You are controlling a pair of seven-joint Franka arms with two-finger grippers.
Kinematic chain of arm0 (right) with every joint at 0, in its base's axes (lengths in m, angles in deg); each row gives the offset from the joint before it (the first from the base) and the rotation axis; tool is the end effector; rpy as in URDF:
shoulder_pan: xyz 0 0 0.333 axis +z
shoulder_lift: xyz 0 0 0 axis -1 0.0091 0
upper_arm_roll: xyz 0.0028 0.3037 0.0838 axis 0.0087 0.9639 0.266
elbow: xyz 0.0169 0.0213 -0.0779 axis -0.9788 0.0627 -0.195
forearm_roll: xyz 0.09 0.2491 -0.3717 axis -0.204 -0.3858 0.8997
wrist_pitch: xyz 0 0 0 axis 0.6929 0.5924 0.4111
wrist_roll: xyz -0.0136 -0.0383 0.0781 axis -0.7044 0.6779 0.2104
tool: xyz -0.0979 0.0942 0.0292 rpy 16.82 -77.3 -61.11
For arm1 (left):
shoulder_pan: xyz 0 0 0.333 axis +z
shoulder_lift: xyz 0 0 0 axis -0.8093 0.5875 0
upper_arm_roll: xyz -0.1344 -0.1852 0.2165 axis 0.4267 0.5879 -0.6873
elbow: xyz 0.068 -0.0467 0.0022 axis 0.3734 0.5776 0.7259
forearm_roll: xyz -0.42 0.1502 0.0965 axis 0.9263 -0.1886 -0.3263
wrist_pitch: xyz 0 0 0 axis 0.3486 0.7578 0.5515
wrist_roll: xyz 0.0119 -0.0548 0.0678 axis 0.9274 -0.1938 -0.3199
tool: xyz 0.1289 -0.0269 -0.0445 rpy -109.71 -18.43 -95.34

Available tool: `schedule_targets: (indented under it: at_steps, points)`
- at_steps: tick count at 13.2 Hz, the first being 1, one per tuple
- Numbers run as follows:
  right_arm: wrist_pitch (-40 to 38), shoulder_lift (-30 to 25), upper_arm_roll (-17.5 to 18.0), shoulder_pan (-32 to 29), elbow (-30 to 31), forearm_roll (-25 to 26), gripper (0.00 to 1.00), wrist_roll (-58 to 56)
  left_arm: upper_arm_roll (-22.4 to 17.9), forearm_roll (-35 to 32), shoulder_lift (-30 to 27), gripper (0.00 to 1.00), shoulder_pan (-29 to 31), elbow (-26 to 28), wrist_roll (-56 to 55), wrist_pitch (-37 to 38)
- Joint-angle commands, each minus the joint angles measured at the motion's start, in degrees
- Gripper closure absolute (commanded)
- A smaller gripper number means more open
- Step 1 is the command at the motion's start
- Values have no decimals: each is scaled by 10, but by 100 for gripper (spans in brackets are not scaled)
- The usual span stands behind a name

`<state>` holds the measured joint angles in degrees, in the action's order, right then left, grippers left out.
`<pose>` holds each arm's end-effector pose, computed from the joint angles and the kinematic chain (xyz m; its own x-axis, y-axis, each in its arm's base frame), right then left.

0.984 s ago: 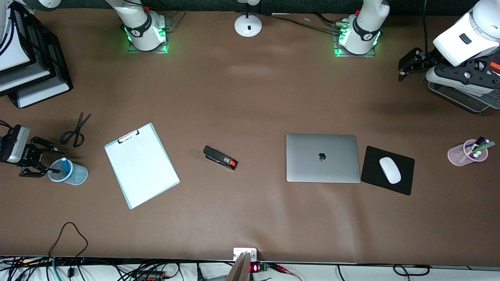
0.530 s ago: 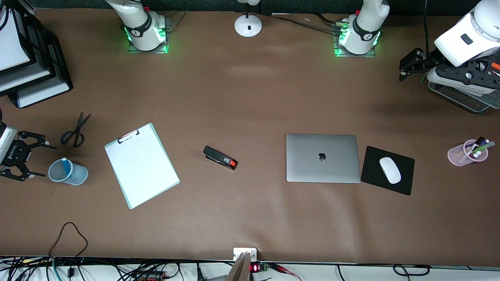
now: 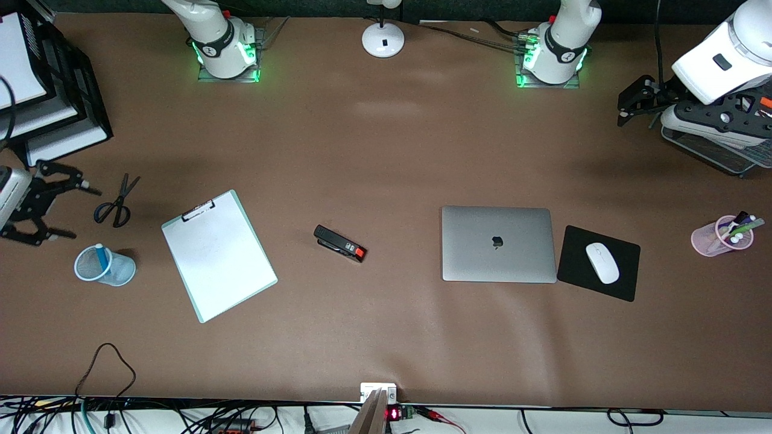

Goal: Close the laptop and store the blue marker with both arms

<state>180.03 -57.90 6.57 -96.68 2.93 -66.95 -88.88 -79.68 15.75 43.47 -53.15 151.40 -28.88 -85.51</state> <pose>0.6923 -0.0919 0.4595 0.6169 0.7351 0.2811 0.7861 -0.5584 -0.2651 0.5879 -0.0808 0.5999 0.9716 -0.2316 -0.0489 -0.2309 -0.9728 0.0197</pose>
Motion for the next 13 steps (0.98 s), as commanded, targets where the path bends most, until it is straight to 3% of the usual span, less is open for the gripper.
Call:
schedule_targets:
  at_steps: [1,5,9,13]
  points:
    - [-15,-35,-1,21,31,38,0,141,-1,1,-3,0,7,7,6,-5]
    - [-25,-60,-1,54,49,142,0,371,-1,1,-4,0,11,7,6,-4]
    - [-95,-86,-2,90,49,174,0,626,0,1,-3,0,22,9,9,-4]
    - [-123,-98,-3,119,1,274,0,670,1,1,-1,0,22,9,10,-6]
